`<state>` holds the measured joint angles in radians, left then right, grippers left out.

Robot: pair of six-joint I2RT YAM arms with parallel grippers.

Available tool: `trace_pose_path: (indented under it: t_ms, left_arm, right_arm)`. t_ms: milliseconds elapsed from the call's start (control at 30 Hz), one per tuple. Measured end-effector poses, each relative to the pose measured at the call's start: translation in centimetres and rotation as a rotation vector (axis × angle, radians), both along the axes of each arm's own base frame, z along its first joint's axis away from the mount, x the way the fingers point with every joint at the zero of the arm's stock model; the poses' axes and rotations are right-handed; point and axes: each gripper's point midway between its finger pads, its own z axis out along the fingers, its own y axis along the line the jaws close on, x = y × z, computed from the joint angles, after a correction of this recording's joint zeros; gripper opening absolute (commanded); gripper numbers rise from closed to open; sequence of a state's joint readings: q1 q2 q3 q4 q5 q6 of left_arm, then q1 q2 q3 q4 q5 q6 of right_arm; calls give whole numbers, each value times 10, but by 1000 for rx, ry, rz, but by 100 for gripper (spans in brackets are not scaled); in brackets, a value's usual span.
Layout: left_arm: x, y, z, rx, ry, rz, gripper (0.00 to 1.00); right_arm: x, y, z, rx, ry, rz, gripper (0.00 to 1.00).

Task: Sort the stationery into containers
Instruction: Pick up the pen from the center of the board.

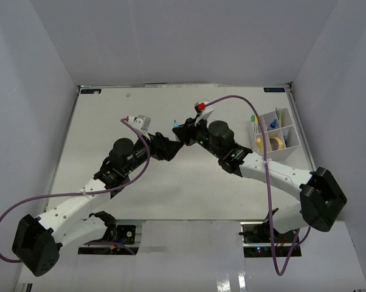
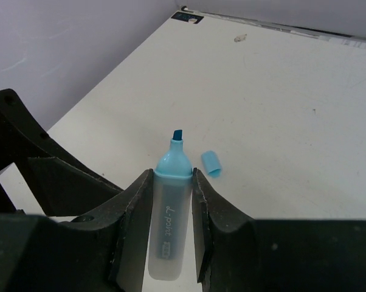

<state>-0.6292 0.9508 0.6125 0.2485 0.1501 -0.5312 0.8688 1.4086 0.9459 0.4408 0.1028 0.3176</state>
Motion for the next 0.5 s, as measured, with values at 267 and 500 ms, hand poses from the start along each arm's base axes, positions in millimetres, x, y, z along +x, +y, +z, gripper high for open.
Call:
trace_pose_path:
  t_ms: [267, 500]
  left_arm:
    - [8, -7, -13, 44, -1, 42, 71]
    - [9, -2, -7, 59, -44, 59, 70]
  right_arm:
    - [-1, -6, 21, 68, -42, -23, 8]
    - [-2, -5, 28, 89, -56, -21, 8]
